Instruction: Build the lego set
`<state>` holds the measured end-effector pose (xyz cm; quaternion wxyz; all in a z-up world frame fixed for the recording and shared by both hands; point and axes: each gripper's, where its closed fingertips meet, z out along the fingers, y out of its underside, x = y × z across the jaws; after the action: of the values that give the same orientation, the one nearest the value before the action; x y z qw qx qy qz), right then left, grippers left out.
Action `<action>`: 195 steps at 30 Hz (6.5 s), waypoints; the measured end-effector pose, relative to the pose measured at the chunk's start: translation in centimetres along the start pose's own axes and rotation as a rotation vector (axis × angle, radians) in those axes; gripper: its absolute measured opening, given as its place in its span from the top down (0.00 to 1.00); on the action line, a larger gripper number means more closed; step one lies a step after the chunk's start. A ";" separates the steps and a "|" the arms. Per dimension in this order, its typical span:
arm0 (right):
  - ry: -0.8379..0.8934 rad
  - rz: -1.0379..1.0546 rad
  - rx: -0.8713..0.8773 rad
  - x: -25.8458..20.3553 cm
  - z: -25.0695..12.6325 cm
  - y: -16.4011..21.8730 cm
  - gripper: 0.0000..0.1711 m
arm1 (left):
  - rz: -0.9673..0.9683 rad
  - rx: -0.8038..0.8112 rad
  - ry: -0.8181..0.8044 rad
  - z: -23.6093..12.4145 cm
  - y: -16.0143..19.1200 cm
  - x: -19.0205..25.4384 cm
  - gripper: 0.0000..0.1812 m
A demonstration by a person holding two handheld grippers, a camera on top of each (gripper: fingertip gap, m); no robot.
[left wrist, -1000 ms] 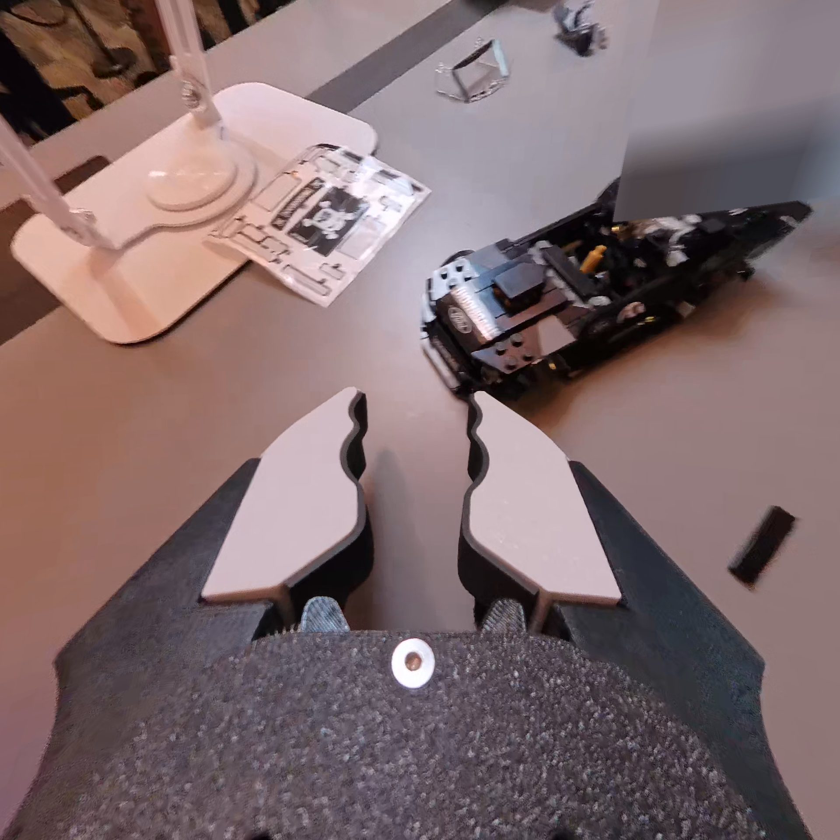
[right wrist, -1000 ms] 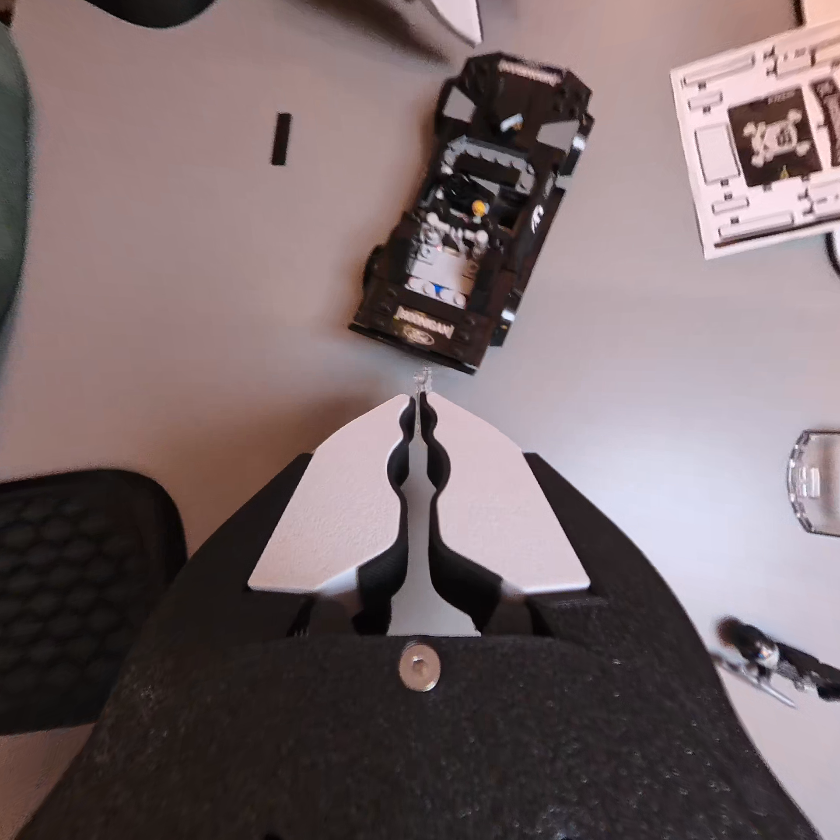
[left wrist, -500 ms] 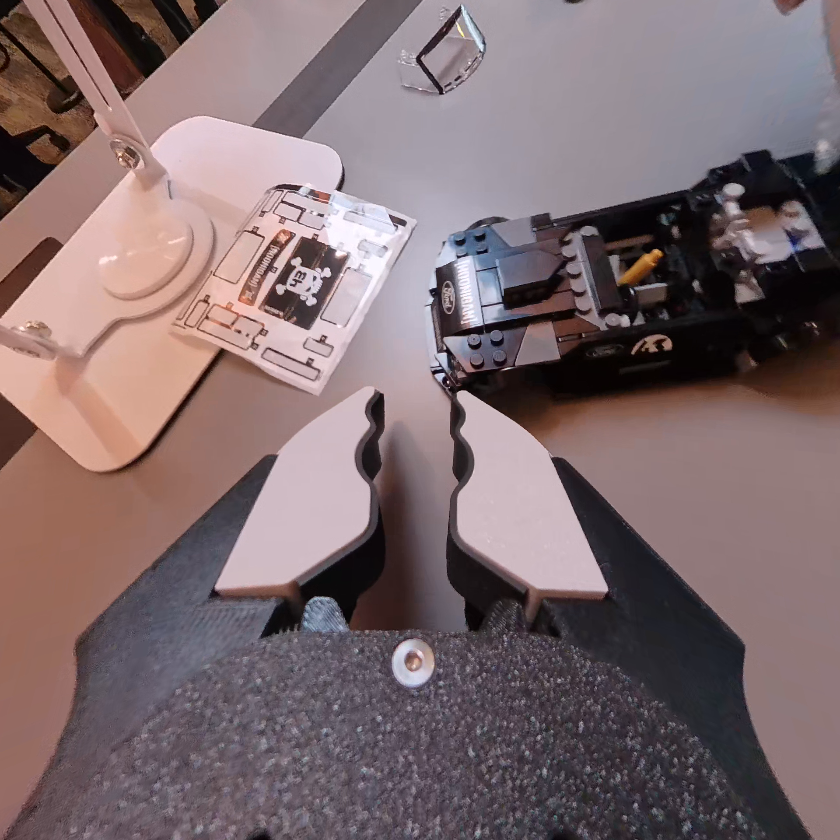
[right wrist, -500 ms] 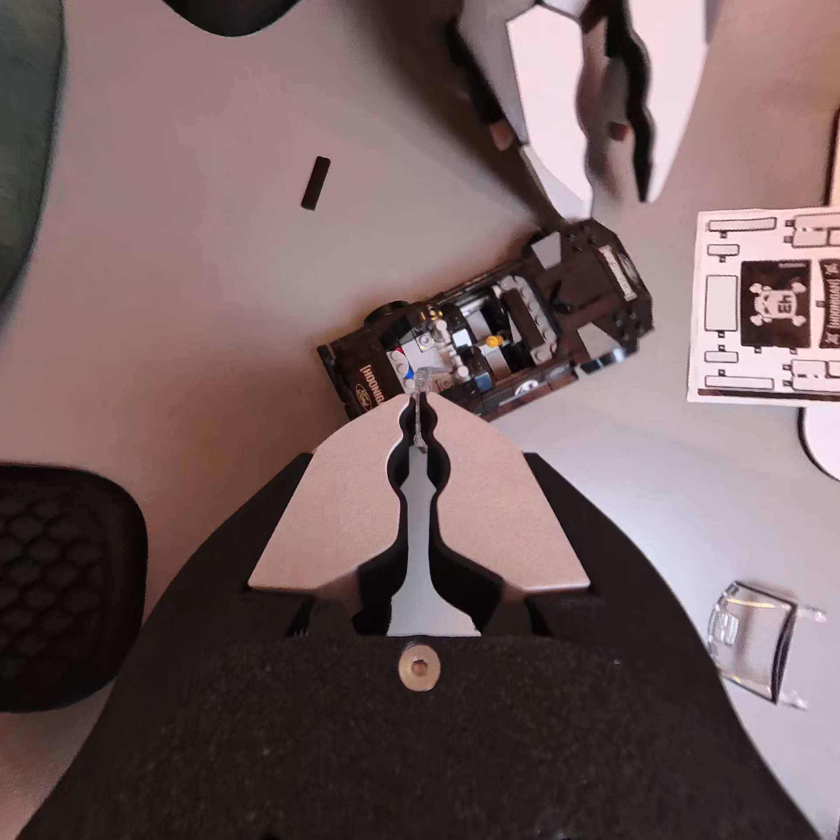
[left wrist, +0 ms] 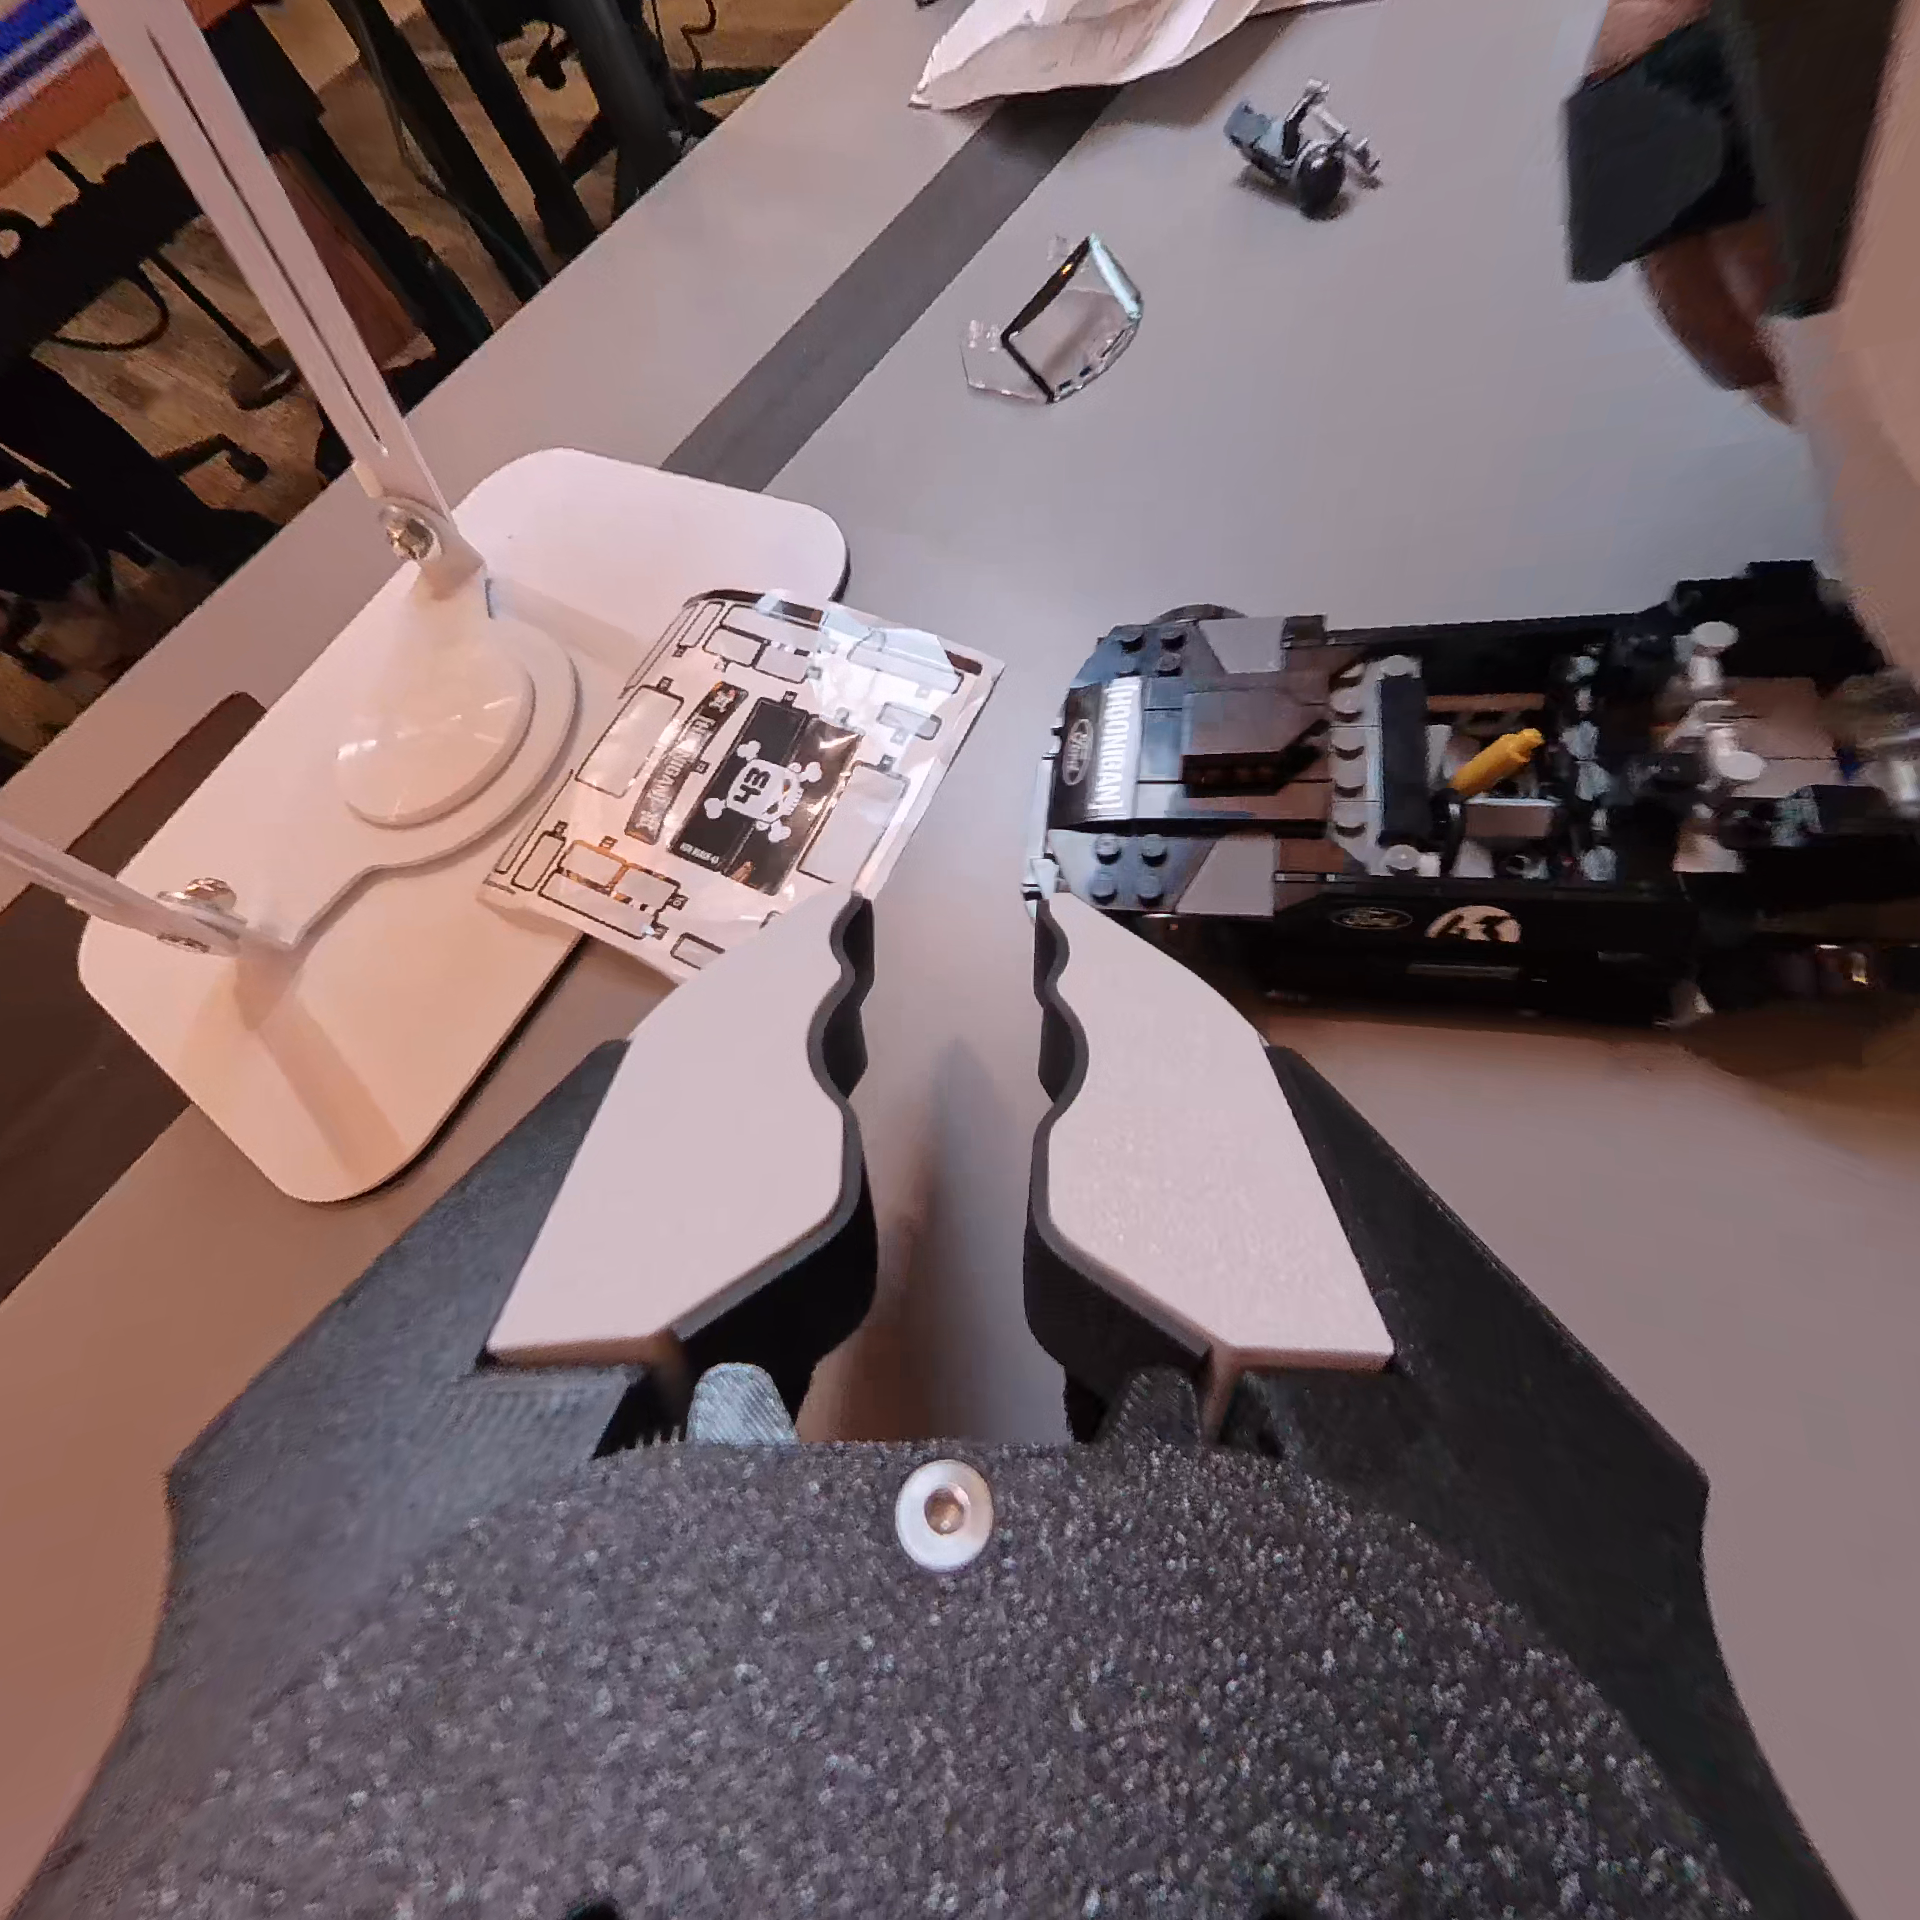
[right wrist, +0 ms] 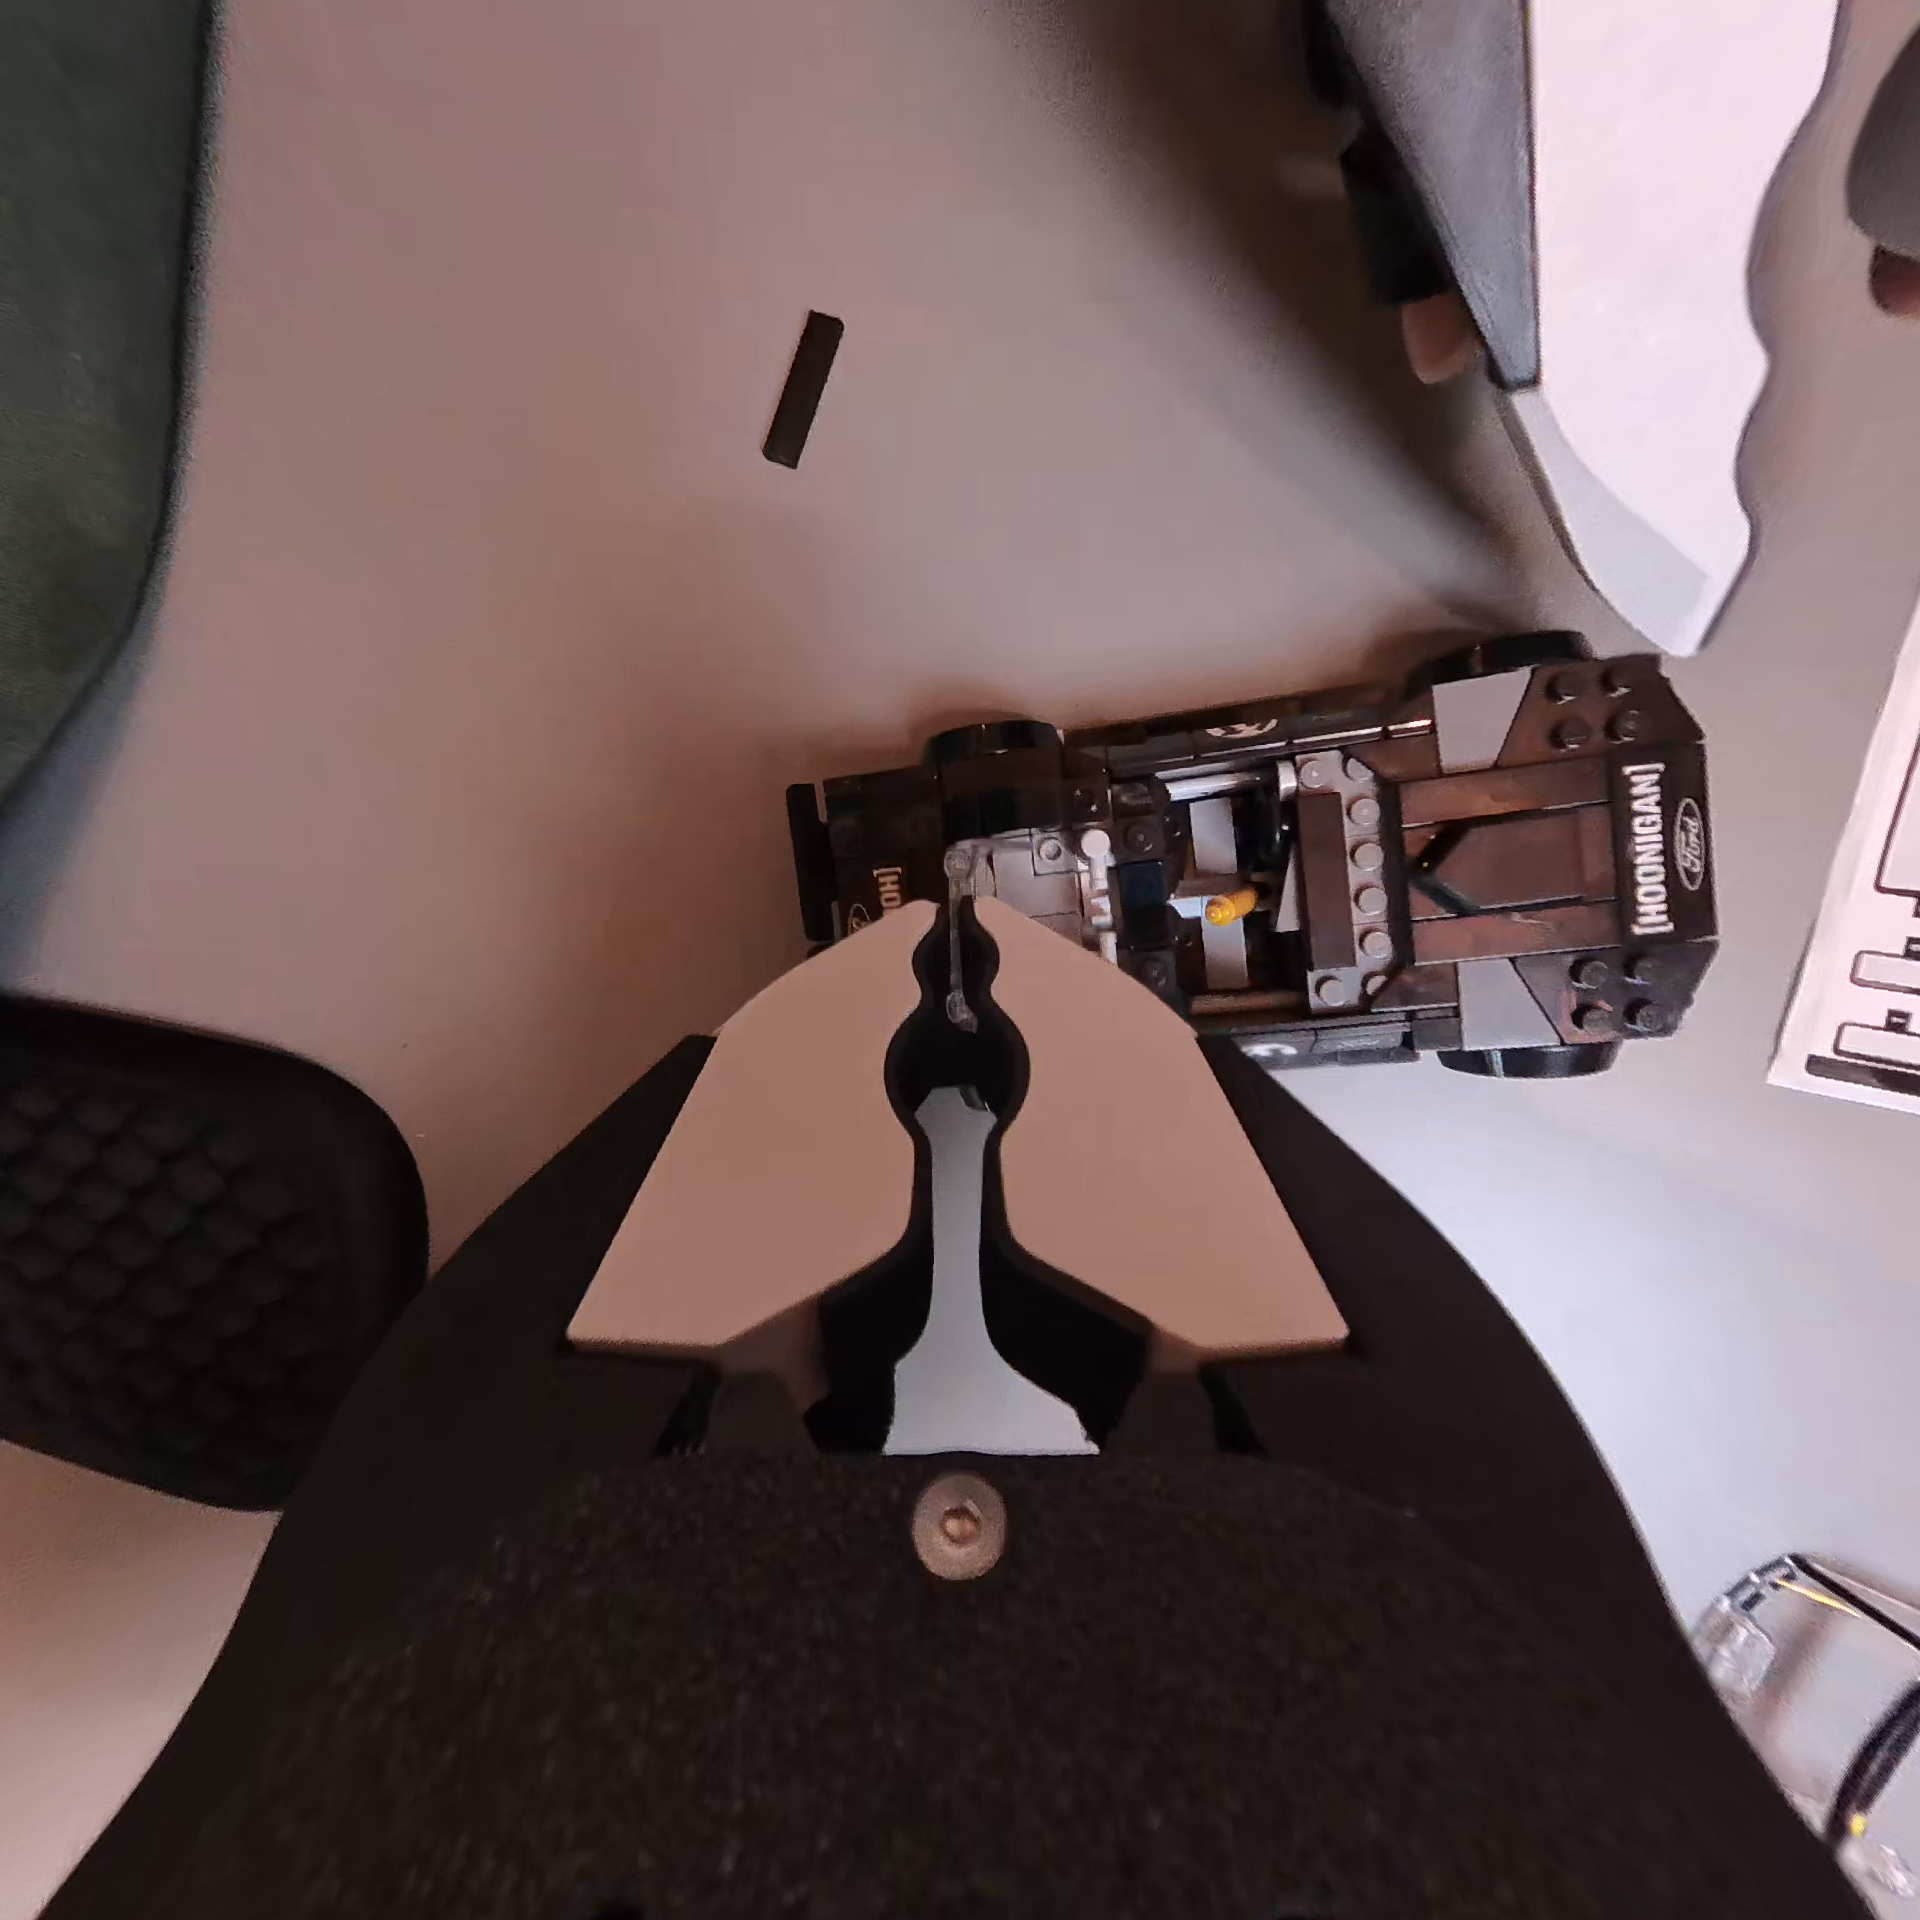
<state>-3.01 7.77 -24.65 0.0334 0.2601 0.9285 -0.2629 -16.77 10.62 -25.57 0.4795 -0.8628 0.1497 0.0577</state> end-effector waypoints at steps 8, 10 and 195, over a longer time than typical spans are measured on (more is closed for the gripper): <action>-0.025 0.024 -0.056 0.1 0.4 0.1 0.99 | 0.064 -0.029 0.069 -2.0 -0.4 4.5 0.83; -0.036 0.027 -0.082 0.2 0.7 0.3 0.98 | 0.076 -0.022 0.080 -2.4 -0.7 5.2 0.83; 0.442 -0.037 0.060 -4.2 0.5 1.5 0.92 | -0.144 -0.456 0.790 -3.6 -3.7 18.7 0.98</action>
<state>1.33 6.71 -24.94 -0.1835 0.2952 0.9096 -0.2277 1.96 5.59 -25.16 0.1865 -0.9102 0.2441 -0.2776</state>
